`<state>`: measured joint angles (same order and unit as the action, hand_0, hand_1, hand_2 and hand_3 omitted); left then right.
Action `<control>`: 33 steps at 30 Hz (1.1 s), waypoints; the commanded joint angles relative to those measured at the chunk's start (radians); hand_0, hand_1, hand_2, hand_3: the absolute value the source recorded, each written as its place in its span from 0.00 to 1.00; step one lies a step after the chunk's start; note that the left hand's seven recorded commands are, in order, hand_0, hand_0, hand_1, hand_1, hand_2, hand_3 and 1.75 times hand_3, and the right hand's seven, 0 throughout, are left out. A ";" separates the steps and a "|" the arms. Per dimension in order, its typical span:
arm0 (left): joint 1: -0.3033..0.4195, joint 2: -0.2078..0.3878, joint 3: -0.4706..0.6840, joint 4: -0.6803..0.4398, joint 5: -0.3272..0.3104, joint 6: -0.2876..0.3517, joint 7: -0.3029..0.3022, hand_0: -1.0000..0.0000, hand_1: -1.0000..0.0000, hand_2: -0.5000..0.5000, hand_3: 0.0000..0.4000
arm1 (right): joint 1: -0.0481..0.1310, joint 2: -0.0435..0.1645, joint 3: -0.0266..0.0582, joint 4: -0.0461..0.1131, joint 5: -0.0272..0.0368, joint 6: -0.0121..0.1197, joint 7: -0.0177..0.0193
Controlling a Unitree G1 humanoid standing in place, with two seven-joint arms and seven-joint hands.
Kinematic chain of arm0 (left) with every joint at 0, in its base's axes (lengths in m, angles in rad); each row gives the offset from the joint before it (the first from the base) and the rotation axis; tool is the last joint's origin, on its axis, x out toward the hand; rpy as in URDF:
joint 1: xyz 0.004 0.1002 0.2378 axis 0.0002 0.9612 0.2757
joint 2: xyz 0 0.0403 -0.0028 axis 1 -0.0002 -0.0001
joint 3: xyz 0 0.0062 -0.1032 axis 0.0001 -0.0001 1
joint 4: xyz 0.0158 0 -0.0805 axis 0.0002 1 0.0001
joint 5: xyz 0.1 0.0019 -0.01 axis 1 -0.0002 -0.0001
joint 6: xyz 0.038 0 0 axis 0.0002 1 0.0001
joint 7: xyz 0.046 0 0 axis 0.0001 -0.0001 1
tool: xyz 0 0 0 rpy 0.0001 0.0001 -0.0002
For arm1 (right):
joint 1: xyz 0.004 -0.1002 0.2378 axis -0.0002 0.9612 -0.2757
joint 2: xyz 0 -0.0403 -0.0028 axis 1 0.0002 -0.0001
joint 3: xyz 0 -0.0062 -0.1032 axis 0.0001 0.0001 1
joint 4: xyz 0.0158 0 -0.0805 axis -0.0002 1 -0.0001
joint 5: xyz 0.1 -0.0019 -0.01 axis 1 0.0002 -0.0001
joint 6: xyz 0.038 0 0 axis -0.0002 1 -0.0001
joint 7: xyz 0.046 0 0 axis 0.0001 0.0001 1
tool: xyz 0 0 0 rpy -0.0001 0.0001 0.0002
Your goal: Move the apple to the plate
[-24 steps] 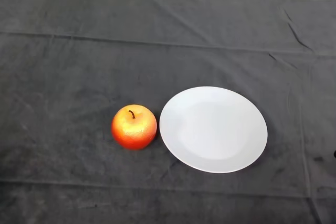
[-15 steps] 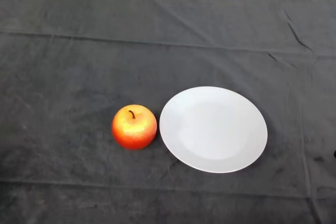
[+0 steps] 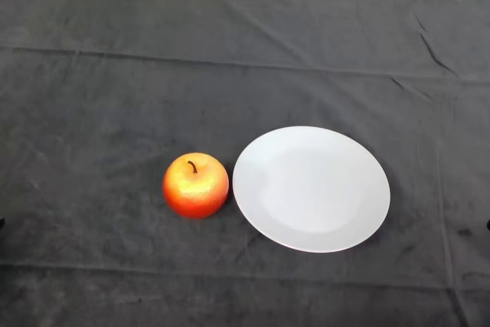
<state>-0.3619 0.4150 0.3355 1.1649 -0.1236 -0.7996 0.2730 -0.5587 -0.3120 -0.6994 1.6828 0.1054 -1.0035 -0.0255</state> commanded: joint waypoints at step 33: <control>0.123 -0.012 -0.271 -0.903 0.244 0.442 0.036 1.00 1.00 0.50 0.00 | 0.111 0.091 0.0129 0.064 0.0234 0.103 -0.0001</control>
<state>-0.2512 0.4092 0.0721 0.3045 0.1082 -0.3659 0.3099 -0.5585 -0.3118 -0.6814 1.6767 0.1152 -1.0021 -0.0245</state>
